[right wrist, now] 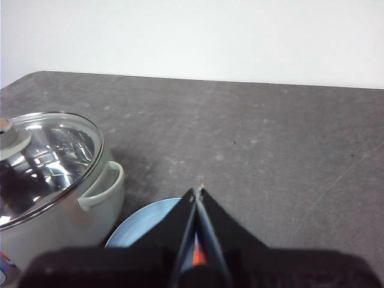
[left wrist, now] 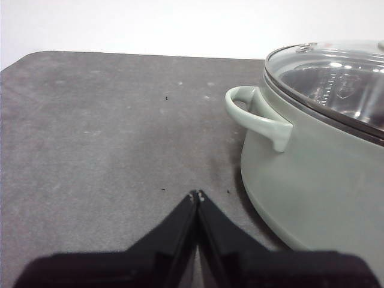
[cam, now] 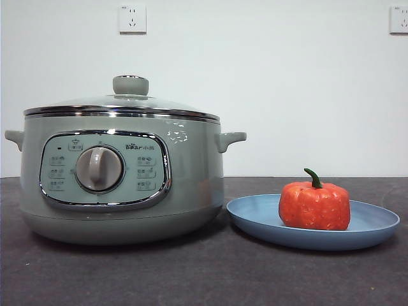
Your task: Take the pumpkin out from the steamer,put the pumpkin in the blue plate,close the lid
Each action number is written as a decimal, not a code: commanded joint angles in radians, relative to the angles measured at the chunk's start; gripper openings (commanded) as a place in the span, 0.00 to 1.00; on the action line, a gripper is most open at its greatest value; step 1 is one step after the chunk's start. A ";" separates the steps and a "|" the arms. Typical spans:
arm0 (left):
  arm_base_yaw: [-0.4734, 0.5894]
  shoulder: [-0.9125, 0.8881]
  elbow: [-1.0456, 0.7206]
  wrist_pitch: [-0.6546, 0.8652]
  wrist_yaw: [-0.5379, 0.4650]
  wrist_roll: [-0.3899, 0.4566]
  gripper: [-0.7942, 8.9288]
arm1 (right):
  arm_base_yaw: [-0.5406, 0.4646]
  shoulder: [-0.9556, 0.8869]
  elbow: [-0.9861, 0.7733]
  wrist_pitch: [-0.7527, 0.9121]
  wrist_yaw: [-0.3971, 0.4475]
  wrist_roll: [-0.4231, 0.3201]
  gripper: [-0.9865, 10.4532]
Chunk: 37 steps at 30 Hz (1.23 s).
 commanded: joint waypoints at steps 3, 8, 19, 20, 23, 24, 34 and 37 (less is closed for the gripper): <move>0.003 -0.002 -0.016 -0.001 0.001 -0.010 0.08 | 0.001 -0.001 -0.008 0.006 0.003 0.002 0.09; 0.003 -0.002 -0.016 -0.001 0.001 -0.010 0.08 | 0.001 -0.001 -0.008 0.006 0.003 0.002 0.09; 0.003 -0.002 -0.016 -0.001 0.001 -0.010 0.08 | 0.002 -0.006 -0.008 -0.002 -0.002 0.002 0.09; 0.003 -0.002 -0.016 -0.001 0.001 -0.010 0.08 | 0.000 -0.023 -0.008 -0.016 0.007 0.002 0.09; 0.003 -0.002 -0.016 -0.001 0.001 -0.010 0.08 | -0.027 -0.082 -0.010 -0.062 0.037 -0.010 0.09; 0.003 -0.002 -0.016 -0.001 0.001 -0.010 0.08 | -0.043 -0.099 -0.013 -0.069 0.030 -0.010 0.09; 0.003 -0.002 -0.016 -0.001 0.001 -0.010 0.08 | -0.322 -0.296 -0.285 0.114 -0.163 -0.052 0.09; 0.003 -0.002 -0.016 -0.001 0.001 -0.010 0.08 | -0.373 -0.342 -0.415 0.225 -0.252 -0.074 0.09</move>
